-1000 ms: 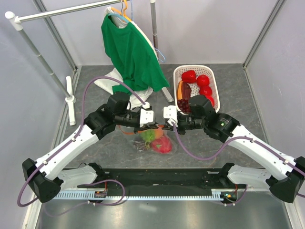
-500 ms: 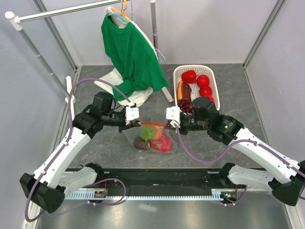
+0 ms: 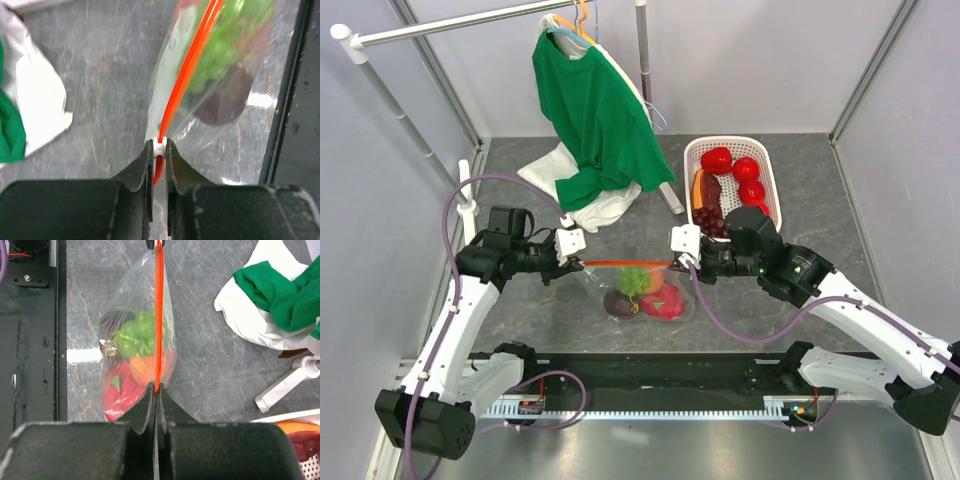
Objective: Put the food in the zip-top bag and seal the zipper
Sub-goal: Zip the zipper food storage bag at the center of the board.
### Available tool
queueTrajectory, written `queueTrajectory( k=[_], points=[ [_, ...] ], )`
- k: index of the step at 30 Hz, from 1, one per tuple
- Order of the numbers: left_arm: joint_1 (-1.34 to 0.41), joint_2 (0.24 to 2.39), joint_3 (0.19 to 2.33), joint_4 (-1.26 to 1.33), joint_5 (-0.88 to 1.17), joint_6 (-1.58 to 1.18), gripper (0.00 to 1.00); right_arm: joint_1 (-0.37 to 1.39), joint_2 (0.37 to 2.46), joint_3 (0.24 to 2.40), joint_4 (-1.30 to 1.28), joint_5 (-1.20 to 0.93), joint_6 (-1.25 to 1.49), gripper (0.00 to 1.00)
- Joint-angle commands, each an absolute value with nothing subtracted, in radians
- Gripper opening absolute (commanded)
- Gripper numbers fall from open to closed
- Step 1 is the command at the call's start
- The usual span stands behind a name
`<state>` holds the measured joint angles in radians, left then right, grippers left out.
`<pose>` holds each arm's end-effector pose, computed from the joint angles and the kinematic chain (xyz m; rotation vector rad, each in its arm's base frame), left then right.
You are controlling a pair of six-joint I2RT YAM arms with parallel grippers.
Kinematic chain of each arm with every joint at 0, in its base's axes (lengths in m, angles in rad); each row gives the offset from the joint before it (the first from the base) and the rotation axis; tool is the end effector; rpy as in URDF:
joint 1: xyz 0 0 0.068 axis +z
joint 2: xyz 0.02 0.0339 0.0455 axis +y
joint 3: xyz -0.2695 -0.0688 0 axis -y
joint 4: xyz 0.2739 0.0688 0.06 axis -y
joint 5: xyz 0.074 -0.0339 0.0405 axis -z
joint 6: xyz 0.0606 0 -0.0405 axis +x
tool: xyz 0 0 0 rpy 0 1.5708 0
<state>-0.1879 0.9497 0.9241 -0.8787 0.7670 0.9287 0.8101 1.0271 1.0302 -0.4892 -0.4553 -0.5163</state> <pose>0.1997 -0.0808 0.2932 1.4299 1.7077 -0.5533 0.1654 0.2124 0.3450 -1.4844 1.4361 0.6492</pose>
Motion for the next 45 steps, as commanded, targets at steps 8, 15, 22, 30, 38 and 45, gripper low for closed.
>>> queueTrajectory(
  k=[8,15,22,30,38,45],
  points=[
    [-0.025,0.983,0.943,-0.986,0.703,1.131,0.06,0.808,0.953,1.035,-0.463,-0.428,-0.499,0.00],
    [-0.012,1.003,1.051,-1.063,0.807,1.117,0.45,0.804,0.976,1.045,-0.457,-0.428,-0.482,0.00],
    [-0.060,1.012,1.132,-1.074,0.882,1.089,0.73,0.802,0.983,1.048,-0.448,-0.448,-0.491,0.00],
    [-0.294,1.065,1.117,-0.856,0.859,0.884,0.77,0.802,0.994,1.065,-0.445,-0.454,-0.505,0.00],
    [-0.432,1.112,1.075,-0.736,0.830,0.769,0.74,0.801,0.994,1.063,-0.446,-0.468,-0.522,0.00],
    [-0.497,1.121,1.048,-0.673,0.770,0.612,0.49,0.804,1.002,1.077,-0.443,-0.472,-0.532,0.00]
  ],
)
